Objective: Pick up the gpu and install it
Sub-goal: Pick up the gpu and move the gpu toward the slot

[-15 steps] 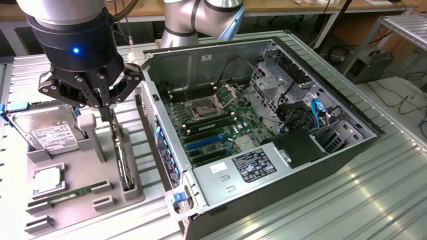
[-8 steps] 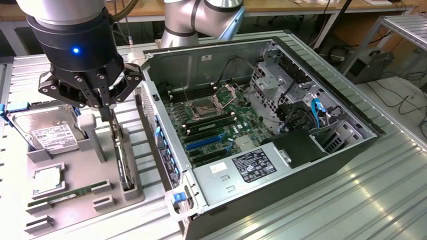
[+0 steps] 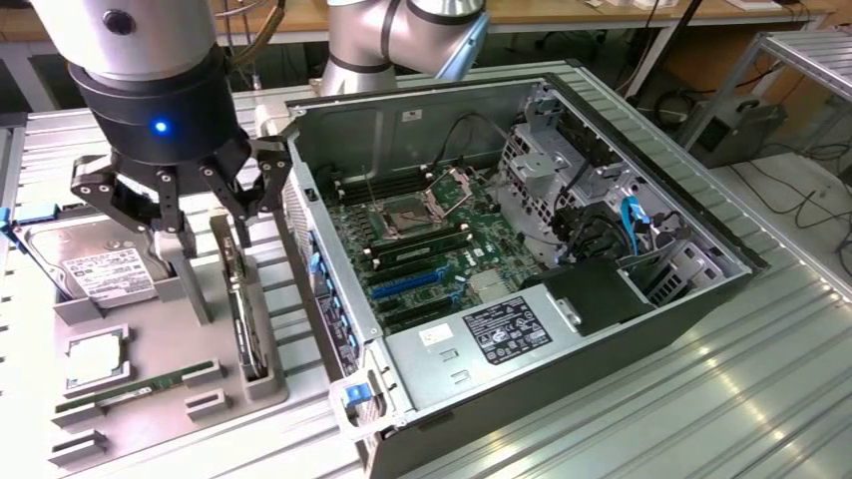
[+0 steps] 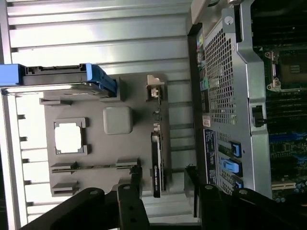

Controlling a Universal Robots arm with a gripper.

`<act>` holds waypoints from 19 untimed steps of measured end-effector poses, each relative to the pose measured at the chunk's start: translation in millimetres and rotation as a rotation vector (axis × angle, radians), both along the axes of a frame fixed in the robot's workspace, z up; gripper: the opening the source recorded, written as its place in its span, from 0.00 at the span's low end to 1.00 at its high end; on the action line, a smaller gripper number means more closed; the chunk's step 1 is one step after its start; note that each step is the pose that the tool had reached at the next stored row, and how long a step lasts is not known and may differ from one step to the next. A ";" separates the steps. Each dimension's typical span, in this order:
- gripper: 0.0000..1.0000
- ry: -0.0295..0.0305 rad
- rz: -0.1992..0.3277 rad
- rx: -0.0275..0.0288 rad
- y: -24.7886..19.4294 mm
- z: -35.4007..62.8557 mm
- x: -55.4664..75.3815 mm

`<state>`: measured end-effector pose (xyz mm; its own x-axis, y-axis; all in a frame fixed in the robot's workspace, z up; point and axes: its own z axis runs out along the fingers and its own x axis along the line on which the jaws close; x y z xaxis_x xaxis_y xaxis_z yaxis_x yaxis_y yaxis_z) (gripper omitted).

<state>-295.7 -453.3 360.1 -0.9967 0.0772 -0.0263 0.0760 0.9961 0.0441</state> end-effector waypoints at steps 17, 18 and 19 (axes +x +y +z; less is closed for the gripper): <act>0.48 -0.0113 -0.038 0.0001 -0.3 -44.7 -0.1; 0.48 -0.0133 -0.040 0.0001 -0.4 -46.0 -0.2; 0.48 -0.0152 -0.041 0.0001 -0.4 -47.3 -0.3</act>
